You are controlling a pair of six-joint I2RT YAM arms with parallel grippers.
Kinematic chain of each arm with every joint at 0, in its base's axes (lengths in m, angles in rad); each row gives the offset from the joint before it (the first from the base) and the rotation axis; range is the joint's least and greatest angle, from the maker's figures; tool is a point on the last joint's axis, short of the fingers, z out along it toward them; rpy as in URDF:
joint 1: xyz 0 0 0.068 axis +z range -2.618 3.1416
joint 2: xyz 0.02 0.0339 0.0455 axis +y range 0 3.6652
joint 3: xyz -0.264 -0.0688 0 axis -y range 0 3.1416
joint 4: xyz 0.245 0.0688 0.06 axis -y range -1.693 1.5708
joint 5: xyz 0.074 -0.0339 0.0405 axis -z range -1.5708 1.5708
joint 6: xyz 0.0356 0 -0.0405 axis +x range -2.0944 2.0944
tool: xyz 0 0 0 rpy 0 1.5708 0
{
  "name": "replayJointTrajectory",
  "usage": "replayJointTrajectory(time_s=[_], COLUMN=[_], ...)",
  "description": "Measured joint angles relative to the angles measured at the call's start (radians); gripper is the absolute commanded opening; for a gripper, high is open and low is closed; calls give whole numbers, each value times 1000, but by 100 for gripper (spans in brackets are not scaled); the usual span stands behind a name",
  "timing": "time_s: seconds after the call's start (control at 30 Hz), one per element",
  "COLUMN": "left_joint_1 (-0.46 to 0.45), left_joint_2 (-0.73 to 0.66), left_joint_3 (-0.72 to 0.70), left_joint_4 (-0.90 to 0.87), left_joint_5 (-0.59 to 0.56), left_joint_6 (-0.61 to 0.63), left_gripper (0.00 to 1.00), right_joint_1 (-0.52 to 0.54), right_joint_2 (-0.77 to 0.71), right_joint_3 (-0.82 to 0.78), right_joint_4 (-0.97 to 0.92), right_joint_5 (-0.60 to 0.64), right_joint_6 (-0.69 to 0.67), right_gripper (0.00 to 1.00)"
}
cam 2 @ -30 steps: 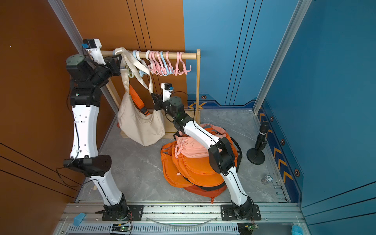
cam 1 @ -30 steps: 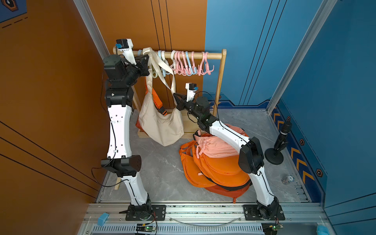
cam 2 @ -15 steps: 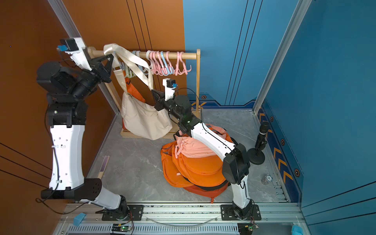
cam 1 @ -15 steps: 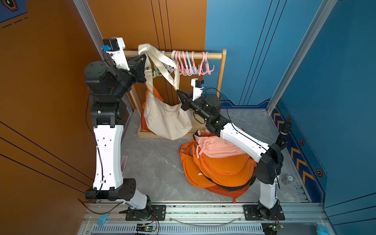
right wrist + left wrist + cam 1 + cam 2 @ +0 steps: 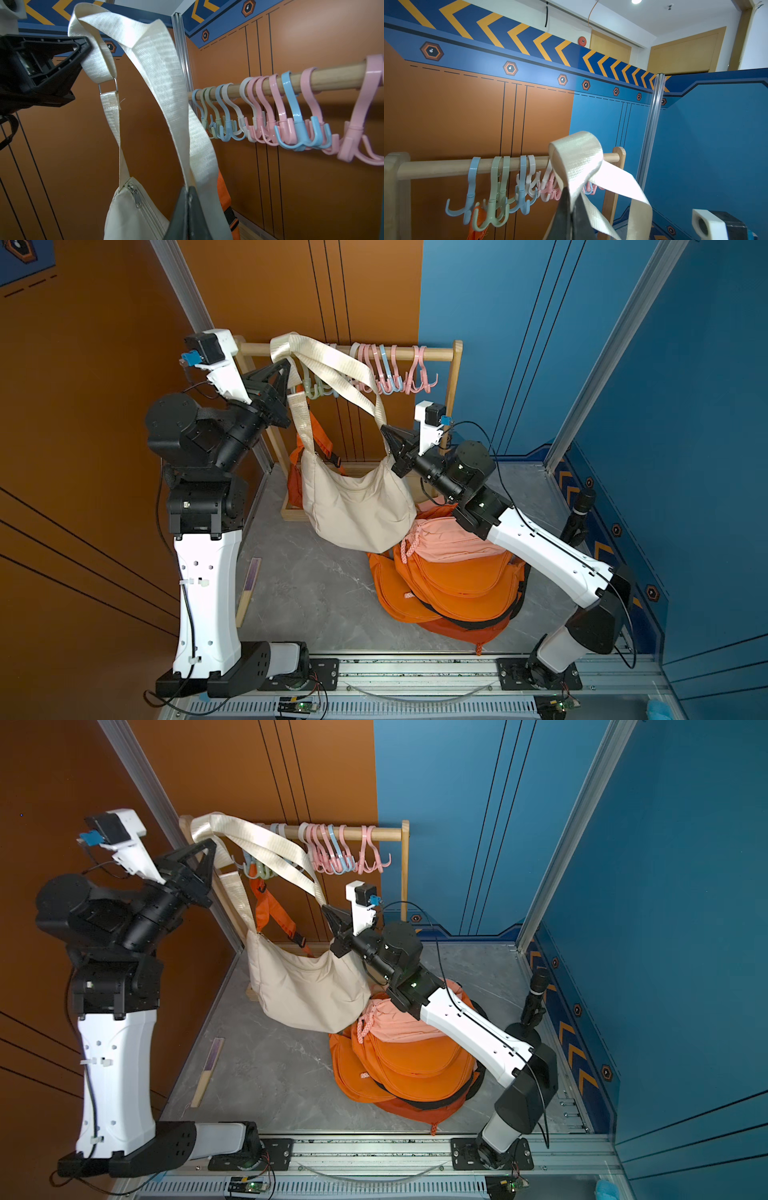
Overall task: Take the bag off the hook
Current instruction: Place the bag inside the bag.
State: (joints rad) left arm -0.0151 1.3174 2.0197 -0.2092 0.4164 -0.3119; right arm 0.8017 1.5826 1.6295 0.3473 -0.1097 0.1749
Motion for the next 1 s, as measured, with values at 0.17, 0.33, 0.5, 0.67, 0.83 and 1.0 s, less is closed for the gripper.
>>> replayJointTrajectory(time_s=[0.17,0.33,0.5,0.67,0.83,1.0], left_joint_1=[-60,-107,-171,-239,-300,-428], left_joint_2=[-55,-108,-170,-195,-180,-156], left_joint_3=[-32,-46,-80,-123,-148,-219], left_joint_4=[20,26,34,35,39,45], left_joint_5=[2,4,4,3,-6,-60], left_joint_6=[1,3,23,47,66,121], left_gripper=[0,0,0,0,0,0], right_joint_1=[20,24,30,31,31,23], right_joint_2=[-138,-269,-390,-505,-606,-696], right_joint_3=[-74,-126,-166,-224,-279,-357], right_joint_4=[-26,-68,-113,-158,-207,-237], right_joint_5=[27,65,116,179,251,328], right_joint_6=[-61,-115,-166,-214,-269,-317], right_gripper=[0,0,0,0,0,0])
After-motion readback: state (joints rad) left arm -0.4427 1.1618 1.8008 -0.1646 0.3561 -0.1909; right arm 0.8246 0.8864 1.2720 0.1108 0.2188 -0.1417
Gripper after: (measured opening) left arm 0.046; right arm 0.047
